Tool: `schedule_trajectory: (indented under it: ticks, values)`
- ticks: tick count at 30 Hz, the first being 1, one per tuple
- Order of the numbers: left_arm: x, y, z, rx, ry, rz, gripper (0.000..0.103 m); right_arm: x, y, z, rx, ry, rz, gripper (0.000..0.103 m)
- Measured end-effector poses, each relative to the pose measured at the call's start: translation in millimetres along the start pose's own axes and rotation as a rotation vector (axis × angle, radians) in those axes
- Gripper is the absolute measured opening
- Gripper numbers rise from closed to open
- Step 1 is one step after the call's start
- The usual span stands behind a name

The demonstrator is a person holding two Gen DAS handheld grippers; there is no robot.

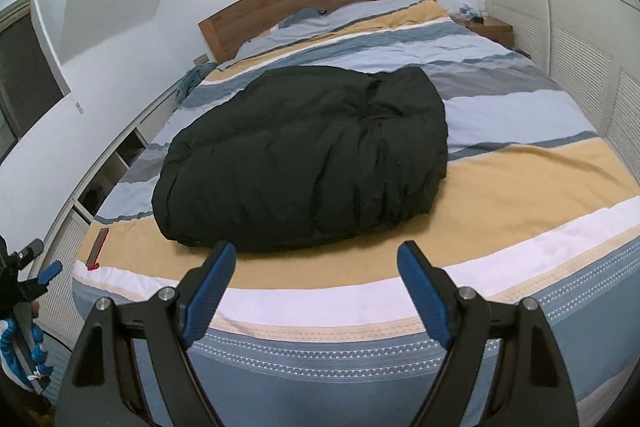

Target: Fold large clothes

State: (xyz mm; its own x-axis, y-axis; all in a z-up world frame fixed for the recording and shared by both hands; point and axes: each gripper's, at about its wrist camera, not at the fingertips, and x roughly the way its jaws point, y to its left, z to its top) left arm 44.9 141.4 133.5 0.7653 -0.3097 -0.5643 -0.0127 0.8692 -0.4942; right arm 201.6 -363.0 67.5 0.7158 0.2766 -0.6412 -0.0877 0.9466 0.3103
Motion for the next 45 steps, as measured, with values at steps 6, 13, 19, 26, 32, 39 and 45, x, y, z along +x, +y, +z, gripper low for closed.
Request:
schedule_trajectory:
  ticks: [6, 13, 19, 26, 32, 39, 45]
  values:
    - [16.5, -25.4, -13.5, 0.082, 0.018, 0.078, 0.102, -14.5, 26.7, -15.3, -0.051, -0.047, -0.044, 0.083]
    - [28.2, -74.1, -48.7, 0.257, -0.036, 0.206, 0.102, -32.4, 58.2, -31.9, -0.117, -0.122, -0.139, 0.083]
    - [28.3, -102.3, -66.2, 0.303, -0.094, 0.246, 0.102, -34.3, 72.1, -46.1, -0.162, -0.134, -0.165, 0.083]
    - [34.7, -123.9, -75.2, 0.357, -0.131, 0.310, 0.102, -28.9, 65.5, -49.8, -0.149, -0.141, -0.175, 0.083]
    - [47.6, -133.2, -82.7, 0.400, -0.133, 0.337, 0.102, -25.4, 57.3, -55.0, -0.145, -0.141, -0.204, 0.083]
    - [65.8, -133.6, -91.6, 0.420, -0.096, 0.326, 0.102, -21.6, 42.4, -58.1, -0.126, -0.128, -0.251, 0.083]
    - [77.8, -132.3, -96.4, 0.423, -0.064, 0.318, 0.102, -13.6, 34.1, -61.0, -0.115, -0.101, -0.265, 0.083]
